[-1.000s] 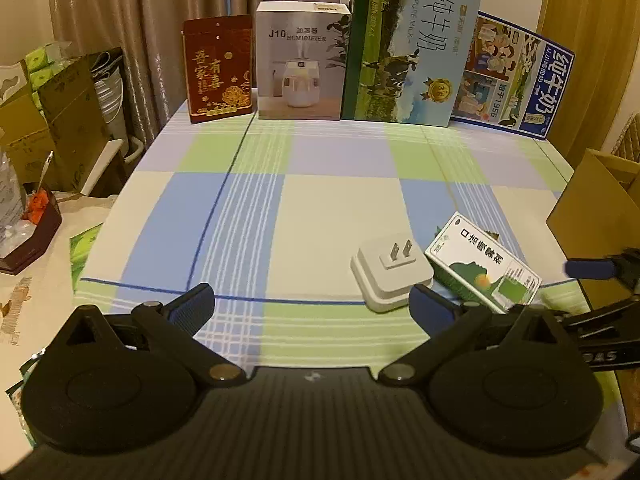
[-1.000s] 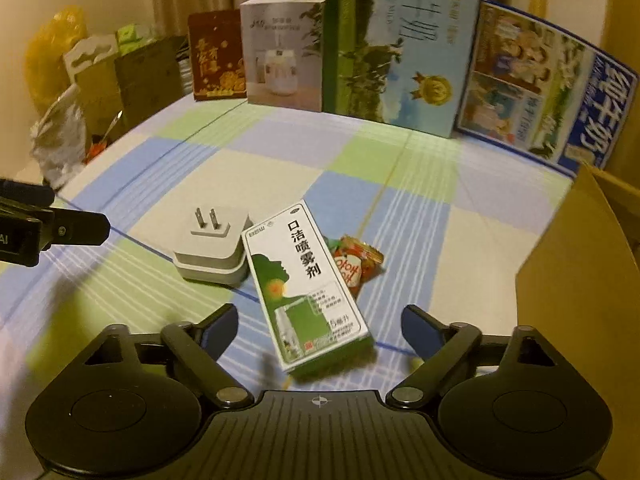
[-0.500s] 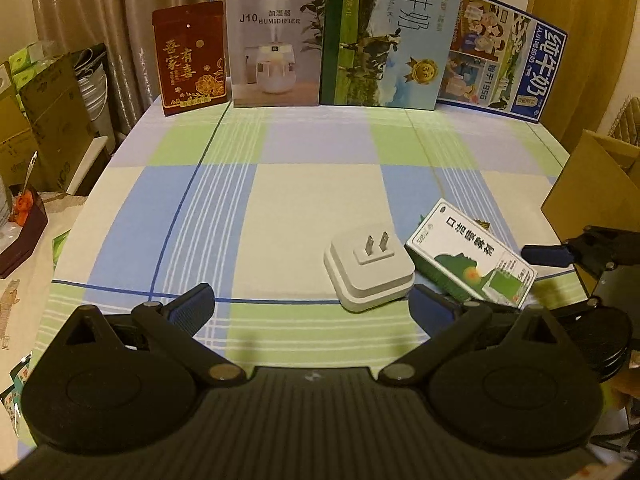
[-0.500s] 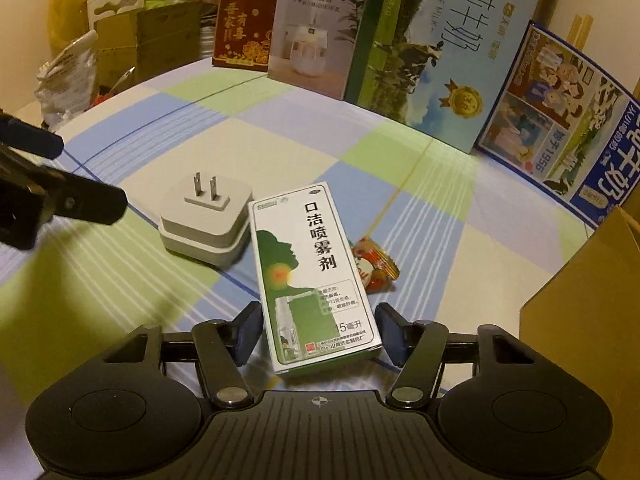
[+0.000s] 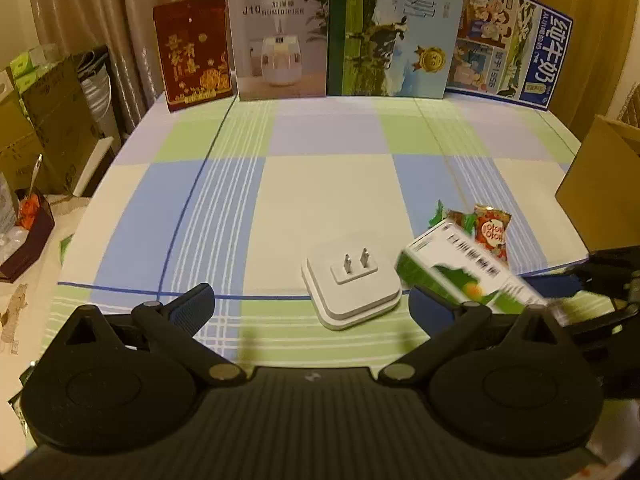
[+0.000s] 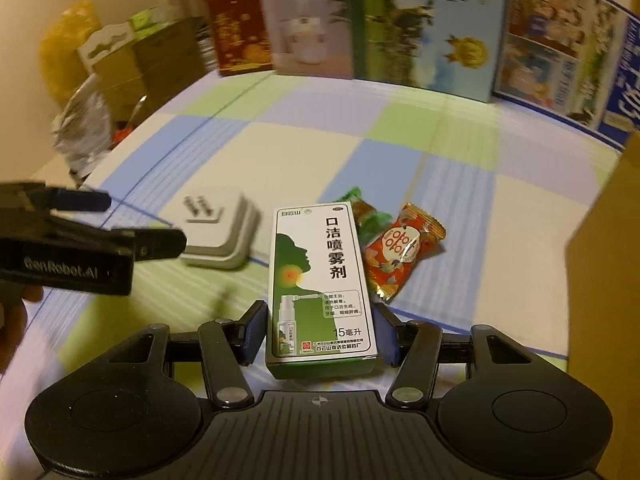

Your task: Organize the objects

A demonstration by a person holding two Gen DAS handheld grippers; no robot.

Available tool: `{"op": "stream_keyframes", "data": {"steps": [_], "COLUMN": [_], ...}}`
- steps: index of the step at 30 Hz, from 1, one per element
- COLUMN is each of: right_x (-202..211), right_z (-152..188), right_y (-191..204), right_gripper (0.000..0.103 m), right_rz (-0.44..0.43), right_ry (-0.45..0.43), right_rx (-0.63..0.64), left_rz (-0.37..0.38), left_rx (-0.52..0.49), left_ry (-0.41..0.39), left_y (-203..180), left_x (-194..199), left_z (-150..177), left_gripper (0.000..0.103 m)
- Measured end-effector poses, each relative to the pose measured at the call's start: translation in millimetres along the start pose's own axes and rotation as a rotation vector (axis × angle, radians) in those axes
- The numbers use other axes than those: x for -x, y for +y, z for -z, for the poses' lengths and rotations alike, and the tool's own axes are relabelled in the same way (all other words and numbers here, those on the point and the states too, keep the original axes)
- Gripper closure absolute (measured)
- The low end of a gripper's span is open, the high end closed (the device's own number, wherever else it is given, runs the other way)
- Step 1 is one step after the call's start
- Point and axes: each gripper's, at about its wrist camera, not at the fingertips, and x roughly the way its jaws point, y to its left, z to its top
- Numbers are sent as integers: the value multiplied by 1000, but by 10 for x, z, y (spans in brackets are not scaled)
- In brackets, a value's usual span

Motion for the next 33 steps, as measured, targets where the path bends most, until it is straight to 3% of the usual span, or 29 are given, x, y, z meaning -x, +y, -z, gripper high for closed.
{"op": "stream_keyframes", "data": {"steps": [12,17,25,33], "right_x": [-14,-5,61,310], "right_z": [70,84,124,384], "right_y": [-51,-102,-71,-20], "right_gripper": [50,50,50,50], "right_rz": [-11,-29,-28,-12], "right_ry": [33,27,44,69], "right_rx": [-20,-36,-64,-113], "left_rz": [59,31,41,85], "left_rx": [80,69,22,-54], "left_ry": [31,56,64,104], "left_y": [-125,-197,-215,-254], "left_x": [-426,-601,-547,-180], "left_z": [-24,-31,11,348], "left_gripper": [14,36,40,41]}}
